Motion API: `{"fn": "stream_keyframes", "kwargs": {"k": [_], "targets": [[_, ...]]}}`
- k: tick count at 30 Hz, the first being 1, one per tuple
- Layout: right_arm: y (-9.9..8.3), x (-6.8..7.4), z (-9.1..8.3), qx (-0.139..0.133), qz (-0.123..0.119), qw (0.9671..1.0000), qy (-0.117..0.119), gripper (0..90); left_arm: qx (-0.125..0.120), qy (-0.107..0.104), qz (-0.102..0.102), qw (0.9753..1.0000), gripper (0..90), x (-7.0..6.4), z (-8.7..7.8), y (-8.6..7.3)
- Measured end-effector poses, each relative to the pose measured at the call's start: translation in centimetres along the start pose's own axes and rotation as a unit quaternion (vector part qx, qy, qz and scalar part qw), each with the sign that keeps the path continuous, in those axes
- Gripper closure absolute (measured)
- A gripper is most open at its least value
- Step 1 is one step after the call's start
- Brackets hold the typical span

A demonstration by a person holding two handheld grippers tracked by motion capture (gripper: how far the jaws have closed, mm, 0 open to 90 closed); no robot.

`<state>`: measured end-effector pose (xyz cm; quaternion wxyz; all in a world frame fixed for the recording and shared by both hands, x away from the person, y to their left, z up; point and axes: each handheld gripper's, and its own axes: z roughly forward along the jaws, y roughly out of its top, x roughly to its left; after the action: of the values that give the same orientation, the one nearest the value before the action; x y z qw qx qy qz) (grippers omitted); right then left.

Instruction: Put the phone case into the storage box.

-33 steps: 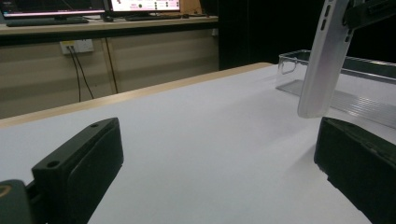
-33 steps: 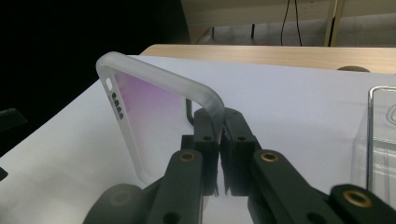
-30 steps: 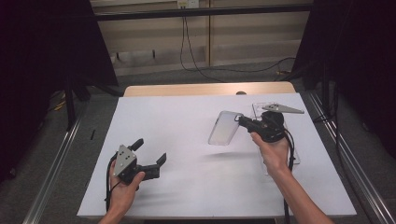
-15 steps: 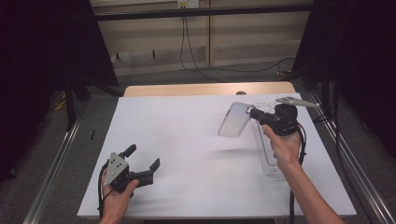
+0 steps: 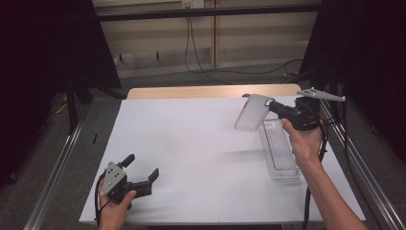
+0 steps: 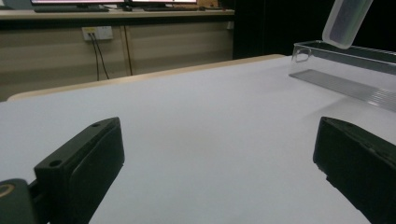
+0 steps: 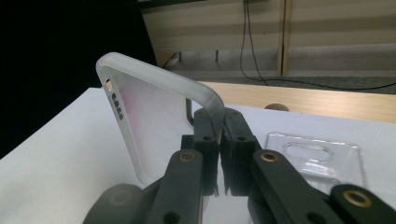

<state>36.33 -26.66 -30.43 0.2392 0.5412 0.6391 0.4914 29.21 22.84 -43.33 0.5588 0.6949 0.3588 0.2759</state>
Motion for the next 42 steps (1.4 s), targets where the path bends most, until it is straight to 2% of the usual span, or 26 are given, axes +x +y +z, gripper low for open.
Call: {"fn": "stream_keyframes", "kwargs": {"k": [2,6,9,10,13,14,19,20,25,26,28,30,35,36,42], "targets": [[0.3,-0.7,-0.4,-0.008,-0.001,0.9999,-0.012,85.7,-0.003,0.004,-0.005,1.0000,1.9,0.0,-0.2,0.0],[0.7,-1.6,-0.5,-0.014,0.006,0.9996,-0.022,85.7,-0.019,0.009,-0.019,0.9996,1.9,0.0,0.3,0.4],[0.9,-2.1,-0.5,-0.015,0.008,0.9994,-0.029,85.7,-0.024,0.010,-0.018,0.9995,2.0,-0.1,0.3,0.6],[1.0,-2.5,-0.4,-0.016,0.007,0.9992,-0.036,85.7,-0.026,0.016,-0.011,0.9995,2.0,-0.1,0.3,0.6],[1.2,-2.9,-0.4,-0.016,0.005,0.9990,-0.041,85.7,-0.022,0.014,-0.016,0.9995,2.1,0.0,0.4,0.5],[1.3,-3.2,-0.4,-0.015,0.002,0.9988,-0.047,85.7,-0.019,0.019,-0.006,0.9996,2.5,0.0,0.5,0.5],[1.5,-3.9,-0.3,-0.015,-0.005,0.9980,-0.061,85.7,-0.023,0.018,-0.007,0.9995,2.5,-0.2,0.6,0.7],[1.6,-4.4,-0.3,-0.015,-0.002,0.9977,-0.067,85.6,-0.019,0.014,0.001,0.9997,2.4,-0.3,0.7,0.7],[2.0,-5.5,-0.2,-0.009,-0.004,0.9964,-0.084,85.6,-0.013,0.012,0.000,0.9998,2.7,-0.3,0.8,0.6],[2.1,-5.8,-0.1,-0.009,-0.004,0.9959,-0.090,85.7,-0.010,0.009,-0.009,0.9999,2.7,-0.2,0.9,0.6],[2.2,-6.2,0.1,-0.005,-0.005,0.9953,-0.096,85.6,-0.006,0.009,-0.002,0.9999,2.7,-0.1,0.9,0.6],[2.1,-6.7,0.5,0.001,-0.005,0.9947,-0.103,85.6,-0.008,0.009,-0.003,0.9999,2.7,-0.1,0.9,0.6],[1.9,-7.2,1.0,0.002,-0.010,0.9942,-0.107,85.6,-0.007,0.010,-0.003,0.9999,2.7,0.0,0.8,0.7],[1.9,-7.4,1.1,0.001,-0.016,0.9942,-0.106,85.6,-0.008,0.009,-0.012,0.9999,2.6,0.0,0.7,0.7],[1.7,-8.0,1.8,0.005,-0.035,0.9929,-0.113,85.6,-0.010,0.009,-0.005,0.9999,2.5,0.0,0.7,0.8]]}}
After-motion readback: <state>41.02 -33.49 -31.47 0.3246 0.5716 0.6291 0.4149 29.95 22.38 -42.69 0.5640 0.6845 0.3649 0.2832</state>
